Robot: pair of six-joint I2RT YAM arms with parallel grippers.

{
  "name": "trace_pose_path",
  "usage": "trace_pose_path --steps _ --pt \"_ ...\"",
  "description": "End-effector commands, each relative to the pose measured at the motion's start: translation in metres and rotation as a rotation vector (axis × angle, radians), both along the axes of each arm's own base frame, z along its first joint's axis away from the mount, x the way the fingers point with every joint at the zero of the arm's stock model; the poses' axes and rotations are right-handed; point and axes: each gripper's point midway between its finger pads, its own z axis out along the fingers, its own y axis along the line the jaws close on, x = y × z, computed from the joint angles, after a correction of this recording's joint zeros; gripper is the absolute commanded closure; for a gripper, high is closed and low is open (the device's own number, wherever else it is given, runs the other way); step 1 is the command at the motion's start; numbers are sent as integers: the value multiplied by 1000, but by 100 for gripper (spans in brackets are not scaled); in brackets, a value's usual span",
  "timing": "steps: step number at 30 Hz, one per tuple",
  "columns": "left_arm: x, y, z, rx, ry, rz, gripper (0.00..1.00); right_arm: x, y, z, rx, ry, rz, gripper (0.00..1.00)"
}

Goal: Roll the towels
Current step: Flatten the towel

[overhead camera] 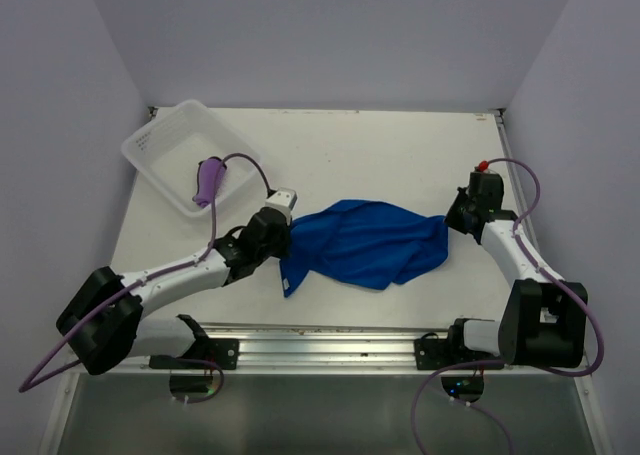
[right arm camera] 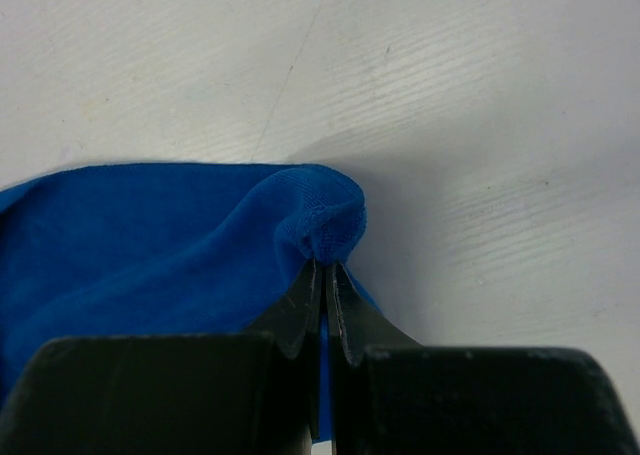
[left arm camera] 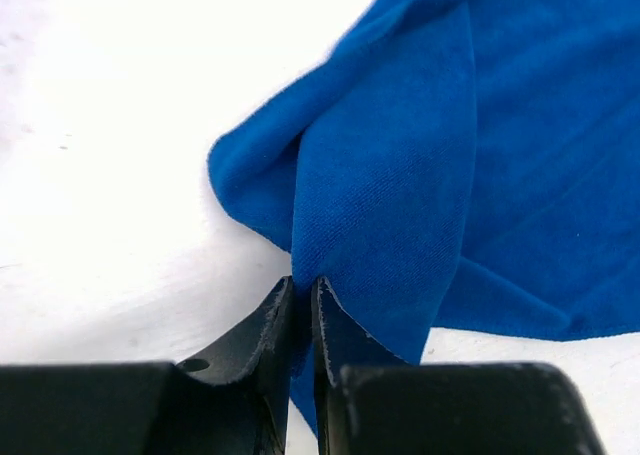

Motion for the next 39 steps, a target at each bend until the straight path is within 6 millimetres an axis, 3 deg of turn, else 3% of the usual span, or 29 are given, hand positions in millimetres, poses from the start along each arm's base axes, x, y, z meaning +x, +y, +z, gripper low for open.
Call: trace_pose_path --steps 1,5,7,13,17,19,21,22,27,29,30,31,32,36,39 --pt "11 24 34 79 -77 80 85 8 -7 8 -33 -25 -6 100" --pt "11 45 54 135 -102 153 97 11 -12 15 -53 -35 -19 100" --pt "8 67 62 197 -109 233 100 13 -15 21 -60 -47 -26 100" --pt "13 111 120 337 -217 394 100 17 -20 46 -80 -98 -42 100" --pt "12 131 129 463 -231 443 100 20 -17 62 -81 -128 -16 100" --pt "10 126 117 475 -204 412 100 19 -13 63 -71 -126 14 100" --pt "8 109 100 427 -170 353 100 16 -8 57 -51 -110 34 100" --pt "3 106 83 431 -142 334 100 15 -6 53 -42 -101 42 100" --pt "-9 61 47 393 -74 229 92 13 -2 38 -21 -61 52 100" --pt "-11 44 36 374 -45 189 78 14 -3 38 -21 -59 50 96" --pt "-13 38 32 366 -36 169 70 14 -2 39 -21 -56 52 84" --pt "-16 32 29 352 -23 150 60 14 -2 40 -22 -56 53 82" --pt "-20 21 28 326 -23 124 55 14 -2 43 -23 -56 54 80" --pt "-36 -11 28 211 -14 17 49 15 -2 47 -20 -68 52 64" --pt "-38 -18 40 135 -36 6 45 15 -2 46 -18 -72 47 64"
